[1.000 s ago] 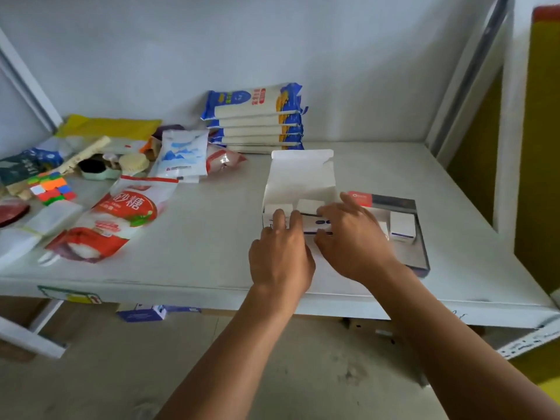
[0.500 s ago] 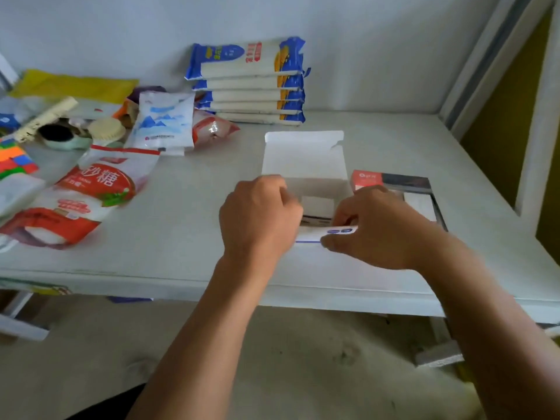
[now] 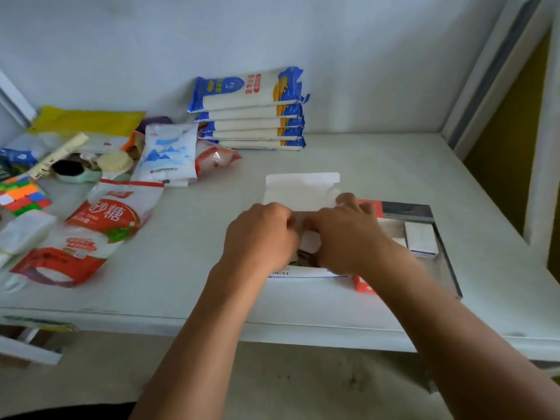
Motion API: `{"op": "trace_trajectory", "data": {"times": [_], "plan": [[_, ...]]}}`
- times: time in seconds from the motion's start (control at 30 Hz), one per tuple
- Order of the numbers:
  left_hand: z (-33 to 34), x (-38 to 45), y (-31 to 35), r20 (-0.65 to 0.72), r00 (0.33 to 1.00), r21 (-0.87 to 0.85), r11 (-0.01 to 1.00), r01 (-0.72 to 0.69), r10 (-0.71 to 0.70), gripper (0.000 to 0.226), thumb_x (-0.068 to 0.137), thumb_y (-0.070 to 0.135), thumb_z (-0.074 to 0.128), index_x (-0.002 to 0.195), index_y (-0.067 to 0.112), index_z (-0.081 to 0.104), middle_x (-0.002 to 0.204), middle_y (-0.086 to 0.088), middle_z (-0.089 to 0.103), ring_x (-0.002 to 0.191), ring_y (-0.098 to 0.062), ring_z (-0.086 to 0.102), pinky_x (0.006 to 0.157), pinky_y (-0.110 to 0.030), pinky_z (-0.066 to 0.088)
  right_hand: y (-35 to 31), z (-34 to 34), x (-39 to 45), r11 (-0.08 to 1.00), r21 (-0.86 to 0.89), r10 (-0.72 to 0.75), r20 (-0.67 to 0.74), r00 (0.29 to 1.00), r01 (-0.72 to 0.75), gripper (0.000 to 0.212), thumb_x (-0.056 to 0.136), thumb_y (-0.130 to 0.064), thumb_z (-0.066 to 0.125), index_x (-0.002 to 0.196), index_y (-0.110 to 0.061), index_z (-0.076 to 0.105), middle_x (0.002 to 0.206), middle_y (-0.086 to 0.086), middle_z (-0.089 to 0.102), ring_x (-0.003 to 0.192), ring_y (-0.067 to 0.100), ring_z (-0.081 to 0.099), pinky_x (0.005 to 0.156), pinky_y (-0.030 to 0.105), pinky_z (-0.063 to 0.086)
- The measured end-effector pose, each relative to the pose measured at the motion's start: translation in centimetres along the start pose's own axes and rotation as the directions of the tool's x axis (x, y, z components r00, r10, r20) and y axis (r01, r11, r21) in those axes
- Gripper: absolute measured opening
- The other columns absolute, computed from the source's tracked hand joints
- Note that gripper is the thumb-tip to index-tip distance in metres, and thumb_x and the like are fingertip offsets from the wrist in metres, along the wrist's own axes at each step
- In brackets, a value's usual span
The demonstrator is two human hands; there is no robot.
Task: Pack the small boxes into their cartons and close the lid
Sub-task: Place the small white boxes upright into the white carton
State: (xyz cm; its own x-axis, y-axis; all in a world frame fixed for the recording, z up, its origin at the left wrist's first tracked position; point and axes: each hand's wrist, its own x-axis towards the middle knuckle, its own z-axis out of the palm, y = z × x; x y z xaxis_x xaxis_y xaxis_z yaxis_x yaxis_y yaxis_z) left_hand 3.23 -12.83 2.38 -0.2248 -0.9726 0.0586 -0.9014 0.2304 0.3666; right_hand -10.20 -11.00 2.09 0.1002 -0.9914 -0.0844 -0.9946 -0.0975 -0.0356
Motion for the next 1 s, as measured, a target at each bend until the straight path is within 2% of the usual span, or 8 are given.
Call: {"op": "trace_trajectory", "data": {"times": [0.2,0.3,0.4,0.5,0.6,0.73,0.87,1.0], "plan": [[0.1,-1.1,-0.4,0.007,1.000,-0.034,0.999,-0.018,0.018,0.039,0.078,0.017,0.046,0.104,0.025,0.073,0.101,-0.013,0.070,0.091,-0.039,0.062,0.076,-0.037,0.054,1.1,-0.8,-1.8,0.939,0.339,-0.006,-0.132,0.991,0.051,0.048,0.073,-0.026,0.073,0.117,-0.025,0.055,0.101,-0.005,0.060,0.121,0.026,0.038,0.087,0.037,0.040],[-0.1,-1.3,-0.8,-0.005,1.000,-0.166,0.986,-0.014,0.014,0.043,0.077,0.021,0.044,0.106,0.032,0.072,0.103,-0.004,0.074,0.089,-0.031,0.065,0.076,-0.038,0.057,1.2,-1.8,-2.7,0.716,0.692,0.038,-0.166,0.985,0.089,0.049,0.066,-0.008,0.082,0.104,-0.017,0.052,0.095,-0.005,0.061,0.100,0.024,0.060,0.076,0.038,0.058],[-0.6,-1.3,-1.0,-0.027,0.999,-0.300,0.953,-0.043,0.037,0.045,0.071,0.024,0.041,0.102,0.030,0.073,0.100,0.001,0.074,0.081,-0.025,0.065,0.069,-0.031,0.054,1.5,-1.7,-2.4,0.573,0.811,0.051,-0.178,0.983,0.117,0.054,0.066,0.003,0.082,0.105,-0.016,0.050,0.108,0.002,0.066,0.088,0.023,0.070,0.070,0.037,0.062],[-0.8,-1.3,-1.2,-0.007,0.996,-0.368,0.926,-0.086,0.089,0.042,0.075,0.024,0.048,0.109,0.028,0.072,0.106,0.006,0.075,0.082,-0.018,0.067,0.066,-0.021,0.049,1.6,-1.2,-2.1,0.585,0.804,0.015,-0.142,0.990,0.106,0.062,0.071,0.007,0.078,0.117,-0.024,0.050,0.116,-0.003,0.060,0.099,0.017,0.064,0.068,0.016,0.058],[-0.4,-1.2,-1.7,-0.012,0.994,-0.390,0.915,-0.105,0.108,0.029,0.082,0.022,0.061,0.108,0.028,0.072,0.104,0.009,0.076,0.085,-0.015,0.070,0.071,-0.021,0.055,1.4,-0.7,-1.7,0.665,0.737,-0.005,-0.162,0.987,0.124,0.054,0.073,0.007,0.077,0.110,-0.026,0.056,0.110,-0.006,0.058,0.103,0.013,0.057,0.066,0.008,0.054],[0.1,-1.0,-2.3,-0.043,0.993,-0.331,0.936,-0.118,0.110,0.031,0.074,0.033,0.068,0.105,0.033,0.069,0.097,0.016,0.075,0.080,-0.012,0.067,0.070,-0.027,0.057,1.3,-0.1,-1.0,0.736,0.668,0.035,-0.205,0.978,0.114,0.048,0.072,-0.001,0.081,0.104,-0.027,0.058,0.109,0.000,0.066,0.099,0.016,0.063,0.071,0.017,0.059],[0.5,-0.7,-3.3,-0.080,0.989,-0.227,0.963,-0.143,0.128,0.031,0.071,0.034,0.074,0.101,0.032,0.070,0.090,0.012,0.075,0.081,-0.015,0.067,0.072,-0.035,0.057,0.8,0.0,-0.7,0.841,0.534,0.042,-0.223,0.974,0.086,0.048,0.069,-0.017,0.087,0.109,-0.026,0.060,0.108,-0.001,0.071,0.086,0.011,0.062,0.064,0.009,0.053],[0.5,-0.5,-3.5,-0.183,0.969,-0.058,0.982,-0.180,0.167,0.037,0.073,0.027,0.074,0.109,0.028,0.071,0.100,0.003,0.070,0.100,-0.026,0.054,0.084,-0.040,0.049,0.2,0.0,0.0,0.914,0.392,0.004,-0.273,0.962,0.107,0.052,0.071,-0.018,0.083,0.119,-0.020,0.064,0.110,0.005,0.064,0.090,0.022,0.064,0.076,0.035,0.058]]}}
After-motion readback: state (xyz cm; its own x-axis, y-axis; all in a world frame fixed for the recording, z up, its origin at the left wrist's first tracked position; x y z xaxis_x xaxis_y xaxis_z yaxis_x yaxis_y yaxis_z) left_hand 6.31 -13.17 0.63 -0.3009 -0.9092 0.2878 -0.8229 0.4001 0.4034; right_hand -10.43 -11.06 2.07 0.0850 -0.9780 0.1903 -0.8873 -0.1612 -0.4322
